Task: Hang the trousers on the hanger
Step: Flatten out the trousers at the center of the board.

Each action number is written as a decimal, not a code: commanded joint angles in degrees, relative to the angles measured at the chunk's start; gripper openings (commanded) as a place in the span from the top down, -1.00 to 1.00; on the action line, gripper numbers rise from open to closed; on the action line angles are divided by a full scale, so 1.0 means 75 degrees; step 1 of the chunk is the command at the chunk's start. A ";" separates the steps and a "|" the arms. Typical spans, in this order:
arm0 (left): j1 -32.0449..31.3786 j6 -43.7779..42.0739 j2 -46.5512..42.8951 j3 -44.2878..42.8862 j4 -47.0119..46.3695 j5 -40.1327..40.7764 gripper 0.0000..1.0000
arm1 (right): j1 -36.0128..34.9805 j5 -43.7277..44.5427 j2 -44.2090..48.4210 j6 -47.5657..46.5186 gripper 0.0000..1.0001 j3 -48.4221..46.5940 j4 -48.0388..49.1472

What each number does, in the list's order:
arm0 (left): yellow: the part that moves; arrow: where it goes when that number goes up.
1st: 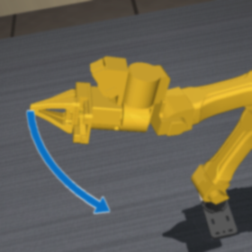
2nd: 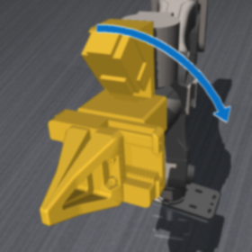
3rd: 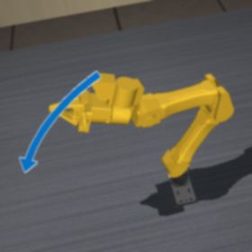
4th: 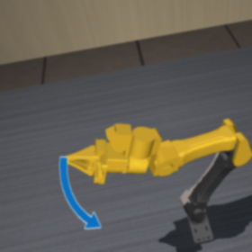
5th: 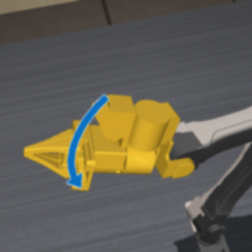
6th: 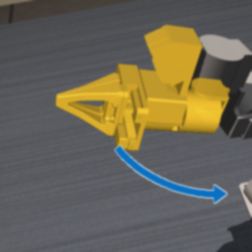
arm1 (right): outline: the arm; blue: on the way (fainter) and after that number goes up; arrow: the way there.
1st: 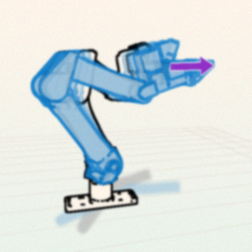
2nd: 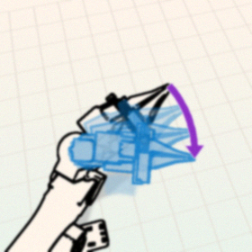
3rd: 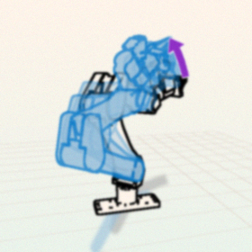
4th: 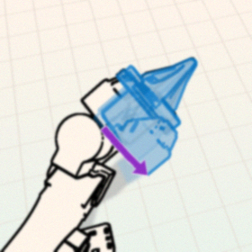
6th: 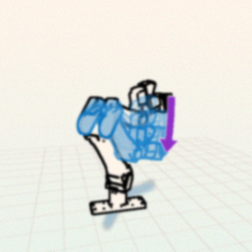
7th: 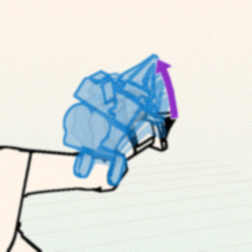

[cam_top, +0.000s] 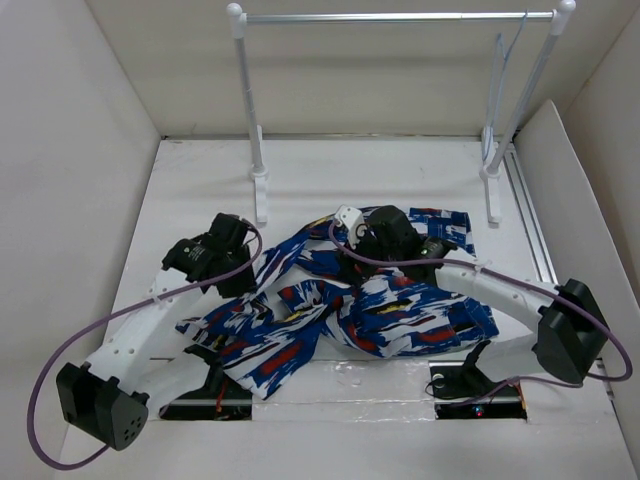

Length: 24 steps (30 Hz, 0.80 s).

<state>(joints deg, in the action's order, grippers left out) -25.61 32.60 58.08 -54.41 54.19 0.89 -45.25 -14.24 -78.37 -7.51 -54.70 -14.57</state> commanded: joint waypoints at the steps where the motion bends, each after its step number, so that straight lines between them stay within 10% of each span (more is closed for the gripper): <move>1: -0.0031 -0.0245 0.0001 0.0353 0.0567 0.0088 0.68 | 0.0232 0.0140 0.0299 -0.0124 -0.33 0.0120 0.0220; 2: -0.0031 -0.0141 0.0094 0.0260 0.0428 0.0244 1.00 | 0.0326 0.0222 0.0382 -0.0089 -0.32 0.0237 0.0220; 10: 0.1291 -0.1027 0.2786 -0.2690 -0.1247 0.2176 1.00 | 0.1592 -0.0047 0.1272 0.0076 -0.32 0.1304 0.0291; 15: 0.1762 -0.2084 0.6980 -0.7163 -0.1052 0.2611 1.00 | 0.1931 0.0176 0.1776 0.0052 -0.33 0.1410 -0.0072; 17: 0.1762 -0.2144 0.8465 -0.8976 -0.0165 0.2987 0.53 | 0.2038 0.0129 0.1917 0.0040 -0.33 0.1410 -0.0178; 20: 0.1961 -0.2062 0.8022 -0.8571 -0.0717 0.2179 -0.26 | 0.2038 0.0257 0.2315 0.0017 -0.33 0.1387 -0.0483; 24: 0.1961 -0.1514 0.6614 -0.7010 -0.1249 0.2880 -0.58 | 0.1956 0.0399 0.2702 0.0005 -0.33 0.1504 -0.0647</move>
<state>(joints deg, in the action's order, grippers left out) -11.20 19.09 120.64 -110.63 44.91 18.39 -30.09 -12.27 -60.20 -7.29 -44.01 -18.57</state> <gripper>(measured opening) 0.783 0.666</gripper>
